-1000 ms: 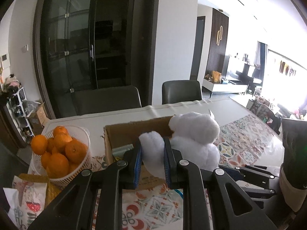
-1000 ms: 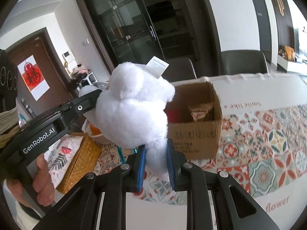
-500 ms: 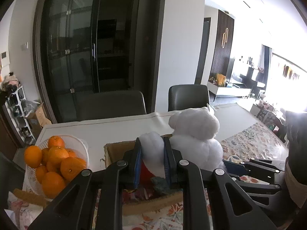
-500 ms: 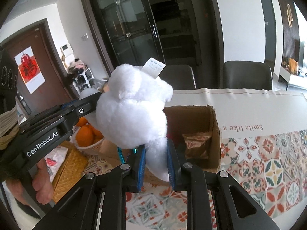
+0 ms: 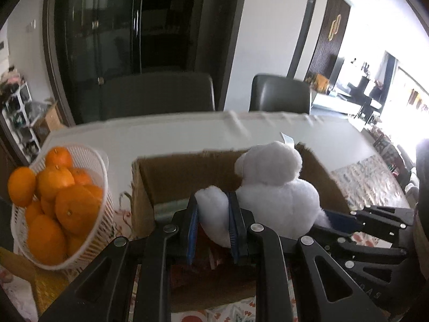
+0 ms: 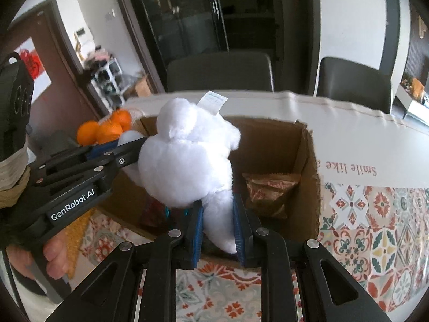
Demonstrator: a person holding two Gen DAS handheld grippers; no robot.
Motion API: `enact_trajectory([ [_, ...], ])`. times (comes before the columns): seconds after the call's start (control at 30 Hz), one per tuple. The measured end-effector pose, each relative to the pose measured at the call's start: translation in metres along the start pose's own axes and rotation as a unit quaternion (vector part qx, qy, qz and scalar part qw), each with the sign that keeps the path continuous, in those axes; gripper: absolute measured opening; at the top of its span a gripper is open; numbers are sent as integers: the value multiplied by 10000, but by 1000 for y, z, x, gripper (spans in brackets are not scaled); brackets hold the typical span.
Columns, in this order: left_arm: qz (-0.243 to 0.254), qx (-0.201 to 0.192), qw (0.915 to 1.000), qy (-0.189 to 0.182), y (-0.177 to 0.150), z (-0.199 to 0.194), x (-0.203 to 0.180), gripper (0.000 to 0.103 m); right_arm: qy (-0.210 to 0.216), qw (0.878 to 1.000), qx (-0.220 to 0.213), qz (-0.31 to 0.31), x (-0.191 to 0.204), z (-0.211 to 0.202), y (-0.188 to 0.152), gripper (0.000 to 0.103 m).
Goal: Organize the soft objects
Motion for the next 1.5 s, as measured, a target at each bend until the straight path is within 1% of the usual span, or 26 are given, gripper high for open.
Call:
enact_trajectory([
  [0.1, -77, 267, 9996, 24, -7, 17, 3, 21, 36, 9997, 245, -66, -1, 12, 0, 22],
  [0.17, -47, 412, 9991, 63, -12, 25, 2, 21, -2, 9994, 324, -109, -3, 16, -1, 23],
  [0.33, -37, 597, 9982, 97, -18, 32, 0, 22, -124, 9986, 461, -228, -5, 23, -2, 28],
  [0.37, -25, 629, 9979, 130, -20, 34, 0, 25, -134, 9984, 502, -235, -6, 24, -1, 30],
  [0.47, 91, 666, 9974, 250, -22, 34, -2, 33, -149, 9977, 578, -320, -8, 24, -1, 31],
  [0.5, 125, 700, 9969, 326, -23, 36, -2, 39, -274, 9971, 569, -419, -6, 22, -1, 36],
  [0.53, 153, 729, 9965, 375, -24, 37, -2, 43, -392, 9966, 505, -513, -6, 19, -1, 42],
  [0.57, 192, 749, 9963, 373, -24, 37, -3, 51, -527, 9956, 412, -655, -4, 15, -1, 56],
  [0.6, 229, 764, 9964, 278, -25, 38, -5, 53, -644, 9946, 310, -754, -3, 10, -1, 61],
  [0.63, 244, 771, 9964, 250, -25, 37, -6, 53, -760, 9935, 191, -827, -2, 4, 0, 61],
  [0.67, 253, 764, 9963, 297, -25, 36, -8, 54, -843, 9926, 117, -866, -2, -3, 2, 61],
  [0.73, 311, 723, 9960, 427, -24, 32, -10, 57, -899, 9919, 54, -897, -1, -12, 7, 61],
  [0.8, 311, 726, 9960, 407, -23, 28, -13, 59, -971, 9914, -50, -877, 0, -22, 9, 61],
  [0.87, 225, 655, 9968, 388, -21, 21, -14, 61, -960, 9920, -128, -806, 0, -30, 8, 61],
  [1.07, 31, 429, 9979, 481, -20, -7, -13, 64, -929, 9938, -369, -496, 1, -54, -4, 61],
  [1.27, -47, 205, 9973, 706, -36, -51, -16, 70, -895, 9931, -692, -312, 16, -82, -24, 61],
  [1.43, -89, -22, 9965, 830, -50, -89, -20, 75, -934, 9897, -1065, -202, 30, -118, -45, 61],
  [1.5, -71, -140, 9958, 907, -56, -108, -22, 79, -945, 9879, -1221, -172, 36, -133, -54, 61],
])
Point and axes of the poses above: each gripper's, at about its wrist camera, not at the fingertips, and z roughly the way its jaws point, x to its left, y to its top, the point moved 2 cm from there along z, roughly the way its jaws point, and after that the axes turned 3 degrees about z, right-handed, at the moved point
